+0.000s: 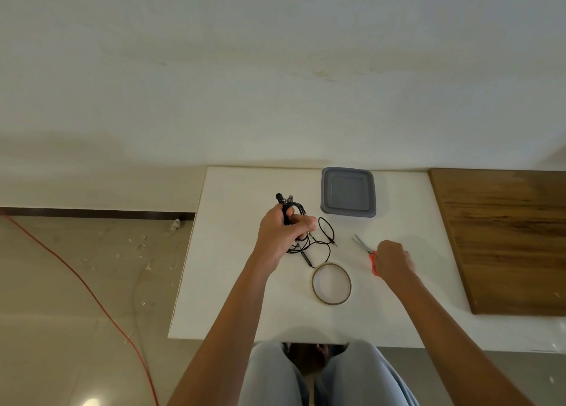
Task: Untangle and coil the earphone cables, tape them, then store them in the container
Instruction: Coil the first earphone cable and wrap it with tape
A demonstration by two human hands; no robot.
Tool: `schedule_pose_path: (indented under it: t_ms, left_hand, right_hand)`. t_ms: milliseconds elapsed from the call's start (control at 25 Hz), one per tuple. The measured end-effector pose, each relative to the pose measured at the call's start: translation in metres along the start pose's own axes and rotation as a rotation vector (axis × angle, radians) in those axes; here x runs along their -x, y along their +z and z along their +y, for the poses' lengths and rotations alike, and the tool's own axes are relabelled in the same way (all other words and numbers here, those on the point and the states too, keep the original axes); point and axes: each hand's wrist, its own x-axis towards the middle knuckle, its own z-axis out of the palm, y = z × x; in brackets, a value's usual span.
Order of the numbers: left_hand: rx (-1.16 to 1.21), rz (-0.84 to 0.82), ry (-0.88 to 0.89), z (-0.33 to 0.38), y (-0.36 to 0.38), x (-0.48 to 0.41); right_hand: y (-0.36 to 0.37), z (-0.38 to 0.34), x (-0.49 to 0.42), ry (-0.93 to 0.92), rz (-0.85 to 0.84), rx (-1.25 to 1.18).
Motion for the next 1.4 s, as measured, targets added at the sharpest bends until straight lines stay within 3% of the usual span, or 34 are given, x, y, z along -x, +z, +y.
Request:
schedule_pose_path:
  t_ms: [280, 360, 400, 480, 520, 600, 720, 1080, 1400]
  left_hand:
    - [0.006, -0.009, 0.008, 0.002, 0.004, 0.001]
    - [0.007, -0.005, 0.004, 0.003, 0.003, 0.002]
    - [0.012, -0.002, 0.0, 0.004, 0.001, 0.002]
    - [0.027, 0.007, -0.016, 0.005, 0.0, 0.003]
    - [0.039, 0.007, -0.025, 0.006, 0.0, 0.004]
    - [0.059, 0.005, -0.028, 0.009, 0.001, 0.005]
    - [0.046, 0.011, -0.007, 0.012, 0.004, 0.008]
    - [0.147, -0.01, -0.028, 0.012, 0.001, 0.015]
    - [0.271, -0.073, -0.055, 0.007, -0.001, 0.013]
  right_hand:
    - [-0.003, -0.006, 0.006, 0.013, -0.049, 0.024]
    - [-0.01, -0.004, 0.01, -0.001, 0.013, -0.076]
    - [-0.014, -0.007, 0.015, -0.026, 0.084, -0.256]
    - [-0.023, -0.021, 0.034, -0.116, 0.159, -0.839]
    - [-0.029, -0.032, 0.043, -0.187, 0.107, -1.093]
    - [-0.036, -0.052, 0.059, -0.367, -0.102, -1.335]
    - [-0.041, -0.073, 0.072, -0.517, -0.24, -1.35]
    - [-0.039, -0.072, 0.076, -0.45, -0.134, -1.254]
    - [-0.052, -0.063, 0.08, -0.471, -0.239, -1.371]
